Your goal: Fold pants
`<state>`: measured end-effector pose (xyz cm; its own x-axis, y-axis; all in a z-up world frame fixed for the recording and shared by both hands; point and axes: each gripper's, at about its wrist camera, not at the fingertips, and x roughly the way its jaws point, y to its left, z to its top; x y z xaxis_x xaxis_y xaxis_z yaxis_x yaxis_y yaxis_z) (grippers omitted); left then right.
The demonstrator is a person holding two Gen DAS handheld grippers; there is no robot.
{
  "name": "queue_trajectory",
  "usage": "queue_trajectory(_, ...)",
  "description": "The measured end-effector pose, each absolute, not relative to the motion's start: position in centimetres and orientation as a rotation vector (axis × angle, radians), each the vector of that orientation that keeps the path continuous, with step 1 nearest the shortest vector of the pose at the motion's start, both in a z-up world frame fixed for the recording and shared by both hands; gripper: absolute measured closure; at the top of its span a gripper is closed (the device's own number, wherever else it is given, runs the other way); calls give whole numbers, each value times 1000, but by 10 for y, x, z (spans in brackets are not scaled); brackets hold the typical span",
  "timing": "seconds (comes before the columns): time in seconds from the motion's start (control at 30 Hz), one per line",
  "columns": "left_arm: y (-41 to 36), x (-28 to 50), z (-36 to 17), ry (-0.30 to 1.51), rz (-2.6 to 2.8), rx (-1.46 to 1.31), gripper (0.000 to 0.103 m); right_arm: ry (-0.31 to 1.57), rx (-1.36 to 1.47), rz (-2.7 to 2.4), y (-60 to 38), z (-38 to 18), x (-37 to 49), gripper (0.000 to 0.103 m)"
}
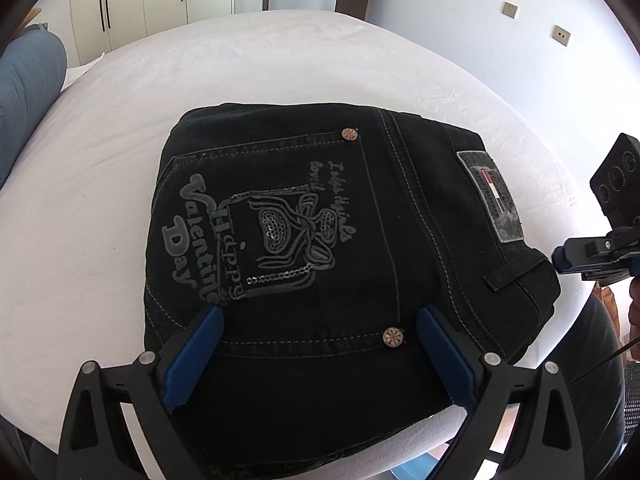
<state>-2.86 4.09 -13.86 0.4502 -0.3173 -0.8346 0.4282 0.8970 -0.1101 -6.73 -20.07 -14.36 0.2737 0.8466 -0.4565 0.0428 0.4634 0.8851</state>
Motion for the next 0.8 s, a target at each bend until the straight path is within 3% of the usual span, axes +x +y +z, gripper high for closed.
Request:
queue_trajectory(0.07,39,-31,-138,1002,-462,126,5,1210,951,653,-195,-150,-59,86)
queue_trajectory(0.13,38,-32,-137,1002,-462,121,5,1221,978,634,-196,-157,-57,55)
queue_trajectory(0.2,39,-32,-138,1002,-461,119,5,1183,1025,643,-198,-158,-58,47)
queue_trajectory(0.5,45,-27,-140,1004,-459,115,5,1204,1069,653,-181,-171,-29,49)
queue_trajectory(0.57,45,-26,-140,1005,-456,112,5,1215,1043,647,-174,-172,-22,61)
queue_trajectory(0.6,46,-25,-142,1006,-455,111,5,1222,1023,620,-173,-173,-17,78)
queue_trajectory(0.63,45,-25,-142,1007,-454,109,5,1228,1015,601,-174,-175,-16,84)
queue_trajectory(0.8,42,-22,-133,1005,-447,82,5,1166,878,585,-169,-145,-12,88)
